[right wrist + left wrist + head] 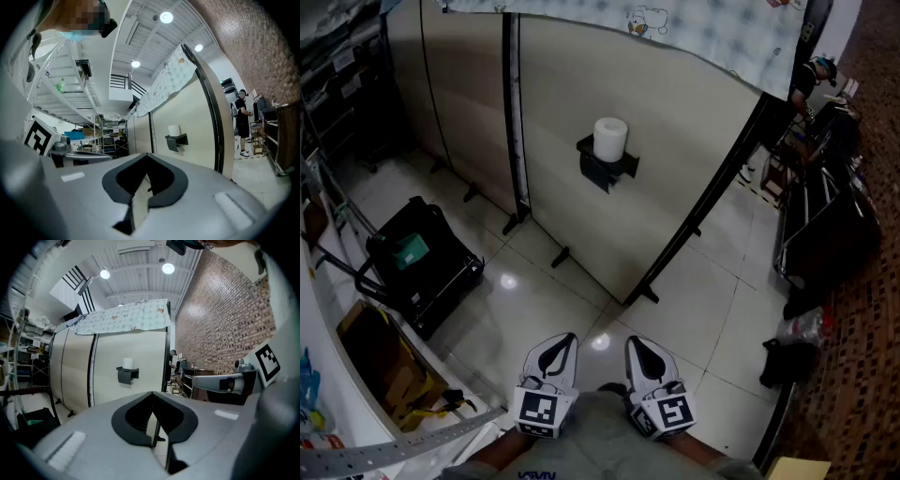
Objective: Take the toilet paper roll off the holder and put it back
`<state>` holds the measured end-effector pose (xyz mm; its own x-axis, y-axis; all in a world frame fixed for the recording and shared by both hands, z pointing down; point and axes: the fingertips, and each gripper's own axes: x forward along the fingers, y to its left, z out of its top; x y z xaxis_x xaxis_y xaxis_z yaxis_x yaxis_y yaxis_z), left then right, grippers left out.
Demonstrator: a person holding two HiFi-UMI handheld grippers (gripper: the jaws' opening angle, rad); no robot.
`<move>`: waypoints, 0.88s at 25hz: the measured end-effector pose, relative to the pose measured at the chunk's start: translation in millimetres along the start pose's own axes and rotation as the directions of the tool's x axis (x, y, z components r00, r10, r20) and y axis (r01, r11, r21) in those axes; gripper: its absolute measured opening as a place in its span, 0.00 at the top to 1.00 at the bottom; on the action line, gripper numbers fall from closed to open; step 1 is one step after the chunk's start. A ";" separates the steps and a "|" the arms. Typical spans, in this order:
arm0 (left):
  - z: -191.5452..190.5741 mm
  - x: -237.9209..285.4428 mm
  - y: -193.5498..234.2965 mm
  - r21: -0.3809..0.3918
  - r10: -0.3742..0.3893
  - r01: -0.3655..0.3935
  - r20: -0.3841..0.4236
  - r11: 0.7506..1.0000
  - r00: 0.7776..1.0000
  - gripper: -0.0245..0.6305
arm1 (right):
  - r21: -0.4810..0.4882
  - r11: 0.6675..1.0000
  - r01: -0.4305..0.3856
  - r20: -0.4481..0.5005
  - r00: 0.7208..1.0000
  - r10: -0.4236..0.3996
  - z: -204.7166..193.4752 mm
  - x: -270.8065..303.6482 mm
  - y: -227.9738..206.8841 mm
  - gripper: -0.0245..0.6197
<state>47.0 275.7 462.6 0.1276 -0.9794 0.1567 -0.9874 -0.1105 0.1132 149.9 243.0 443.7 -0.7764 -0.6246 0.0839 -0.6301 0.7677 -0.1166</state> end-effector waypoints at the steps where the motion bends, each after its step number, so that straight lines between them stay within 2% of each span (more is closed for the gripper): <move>1: -1.1 -1.1 3.7 -0.004 0.006 -0.006 0.000 1.000 1.000 0.95 | 0.000 1.000 0.002 0.000 1.000 -0.002 0.1 1.3 1.3 0.96; 4: -0.1 -1.0 15.1 -0.007 0.020 -0.020 0.003 1.000 1.000 0.95 | -0.007 1.000 0.010 0.007 1.000 -0.010 3.4 8.0 3.2 0.96; 11: 25.3 24.6 33.8 0.001 0.045 -0.045 0.066 0.999 0.997 0.95 | -0.055 0.996 0.064 0.051 0.997 -0.062 25.4 37.7 -11.8 0.96; 15: 37.7 39.8 44.9 -0.024 0.064 -0.062 0.091 0.998 0.994 0.95 | -0.036 0.996 0.084 0.069 0.994 -0.082 35.3 49.7 -15.6 0.96; 22: 36.6 62.5 60.2 -0.034 0.083 -0.081 0.077 0.996 0.994 0.95 | -0.006 0.996 0.094 0.056 0.994 -0.094 31.2 69.8 -27.3 0.96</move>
<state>-7.8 201.6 443.2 0.0373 -0.9953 0.0892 -0.9907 -0.0252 0.1337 113.2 173.9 421.9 -0.7122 -0.7009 0.0394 -0.7006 0.7061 -0.1025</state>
